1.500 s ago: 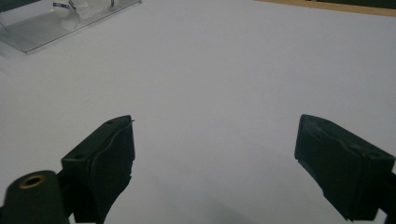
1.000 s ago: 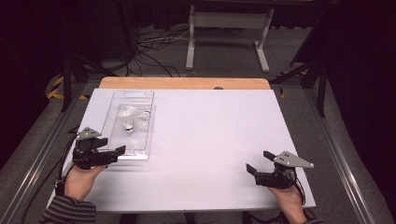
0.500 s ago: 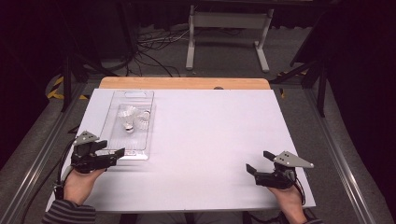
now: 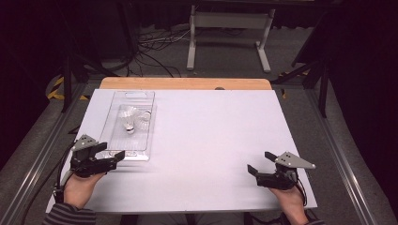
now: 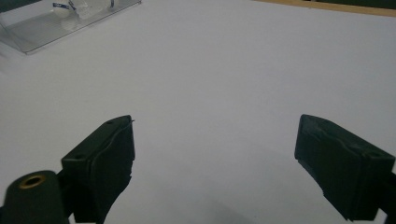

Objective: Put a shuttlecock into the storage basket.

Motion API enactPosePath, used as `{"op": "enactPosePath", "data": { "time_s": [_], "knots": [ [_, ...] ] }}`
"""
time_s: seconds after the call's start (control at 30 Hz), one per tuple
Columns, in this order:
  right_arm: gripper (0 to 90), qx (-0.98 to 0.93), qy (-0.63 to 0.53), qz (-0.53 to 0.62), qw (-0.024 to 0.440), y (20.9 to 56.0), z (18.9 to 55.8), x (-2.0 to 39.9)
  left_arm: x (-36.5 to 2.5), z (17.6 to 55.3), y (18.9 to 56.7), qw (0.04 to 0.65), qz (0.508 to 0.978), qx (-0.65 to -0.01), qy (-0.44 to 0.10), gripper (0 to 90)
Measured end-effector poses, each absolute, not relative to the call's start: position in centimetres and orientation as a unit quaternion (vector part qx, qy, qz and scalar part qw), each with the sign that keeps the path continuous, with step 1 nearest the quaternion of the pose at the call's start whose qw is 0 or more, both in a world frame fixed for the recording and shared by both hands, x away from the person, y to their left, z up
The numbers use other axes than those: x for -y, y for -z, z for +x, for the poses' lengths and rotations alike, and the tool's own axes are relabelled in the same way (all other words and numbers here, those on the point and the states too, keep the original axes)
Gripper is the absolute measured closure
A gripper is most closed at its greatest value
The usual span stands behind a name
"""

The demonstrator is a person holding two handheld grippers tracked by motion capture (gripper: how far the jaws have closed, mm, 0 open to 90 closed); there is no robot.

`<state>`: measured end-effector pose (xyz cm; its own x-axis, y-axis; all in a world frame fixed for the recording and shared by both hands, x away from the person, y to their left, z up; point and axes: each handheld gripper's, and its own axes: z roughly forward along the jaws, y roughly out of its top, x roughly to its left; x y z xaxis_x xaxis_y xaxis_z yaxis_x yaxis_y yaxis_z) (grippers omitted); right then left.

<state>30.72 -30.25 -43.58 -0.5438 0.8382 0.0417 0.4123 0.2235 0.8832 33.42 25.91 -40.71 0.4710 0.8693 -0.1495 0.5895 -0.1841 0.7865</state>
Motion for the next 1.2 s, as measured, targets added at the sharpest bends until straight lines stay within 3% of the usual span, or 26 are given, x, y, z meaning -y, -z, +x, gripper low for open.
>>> {"op": "enactPosePath", "data": {
  "time_s": [0.6, 1.2],
  "knots": [
    [12.8, -0.748, -0.46, 0.418, 0.231, 43.6, 30.7, 30.2, -25.9, 31.8, 41.0, 0.447, 0.738, -0.467, -0.195, 21.4],
    [12.7, -0.748, -0.461, 0.418, 0.231, 43.5, 30.7, 30.2, -25.9, 30.8, 41.7, 0.465, 0.738, -0.454, -0.183, 19.7]
  ]
}}
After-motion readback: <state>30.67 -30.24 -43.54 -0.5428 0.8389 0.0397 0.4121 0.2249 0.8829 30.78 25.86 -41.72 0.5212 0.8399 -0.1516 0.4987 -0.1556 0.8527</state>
